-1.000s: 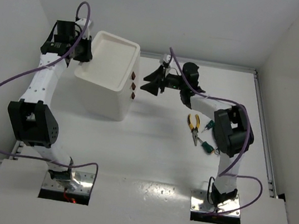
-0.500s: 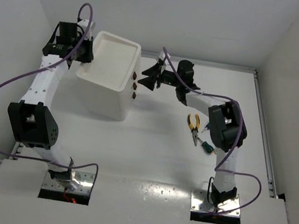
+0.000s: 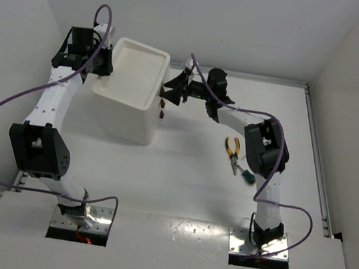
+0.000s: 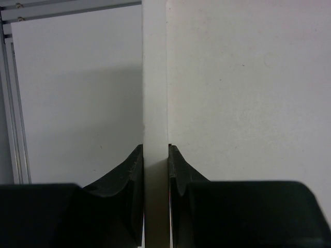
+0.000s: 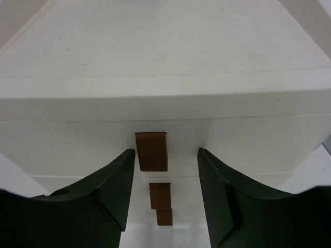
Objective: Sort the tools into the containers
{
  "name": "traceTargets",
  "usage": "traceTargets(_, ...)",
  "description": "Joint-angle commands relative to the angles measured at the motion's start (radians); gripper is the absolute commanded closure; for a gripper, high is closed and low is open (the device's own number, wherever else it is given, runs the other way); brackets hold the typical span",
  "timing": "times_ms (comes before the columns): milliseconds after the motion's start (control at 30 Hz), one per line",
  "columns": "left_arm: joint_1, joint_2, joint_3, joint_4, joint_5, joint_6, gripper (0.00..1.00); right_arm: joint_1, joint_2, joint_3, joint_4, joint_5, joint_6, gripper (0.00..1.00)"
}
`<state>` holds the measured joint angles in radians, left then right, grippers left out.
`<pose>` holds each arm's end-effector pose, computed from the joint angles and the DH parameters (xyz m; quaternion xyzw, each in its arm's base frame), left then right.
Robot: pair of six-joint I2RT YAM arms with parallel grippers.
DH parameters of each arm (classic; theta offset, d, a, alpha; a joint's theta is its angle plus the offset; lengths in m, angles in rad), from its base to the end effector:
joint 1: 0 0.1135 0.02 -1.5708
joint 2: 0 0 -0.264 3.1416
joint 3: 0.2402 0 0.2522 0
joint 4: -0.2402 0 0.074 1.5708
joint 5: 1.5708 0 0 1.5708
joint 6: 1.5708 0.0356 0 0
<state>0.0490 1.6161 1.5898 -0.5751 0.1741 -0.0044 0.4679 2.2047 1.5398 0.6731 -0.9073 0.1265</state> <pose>0.3682 0.0119 0.3691 0.0170 0.8822 -0.0666 0.4658 0.4355 0.2515 0.2231 -0.4142 0.5709 0.4820 0.5198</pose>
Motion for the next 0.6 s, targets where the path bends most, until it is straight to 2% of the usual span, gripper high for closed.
traceTargets(0,-0.051,-0.001,-0.040,-0.071,0.110,-0.045,1.00,0.026,-0.016,0.033,0.088,-0.076,-0.005,0.48)
traceTargets(67,-0.051,-0.001,-0.040,-0.071,0.100,-0.045,1.00,0.026,-0.025,0.022,0.088,-0.085,-0.005,0.50)
traceTargets(167,-0.051,-0.001,-0.040,-0.071,0.100,-0.045,1.00,0.026,-0.025,0.022,0.079,-0.085,-0.005,0.64)
traceTargets(200,-0.051,-0.001,-0.040,-0.071,0.100,-0.045,1.00,0.026,-0.025,0.022,0.079,-0.085,-0.005,0.74)
traceTargets(267,-0.051,-0.001,-0.040,-0.071,0.100,-0.045,1.00,0.026,-0.016,0.022,0.068,-0.050,0.011,0.87)
traceTargets(300,-0.051,-0.001,-0.040,-0.071,0.100,-0.045,1.00,0.026,-0.016,0.008,0.068,-0.019,0.031,1.00)
traceTargets(567,-0.051,-0.019,-0.059,-0.071,0.091,-0.045,1.00,-0.043,-0.098,-0.092,0.088,0.013,0.036,1.00)
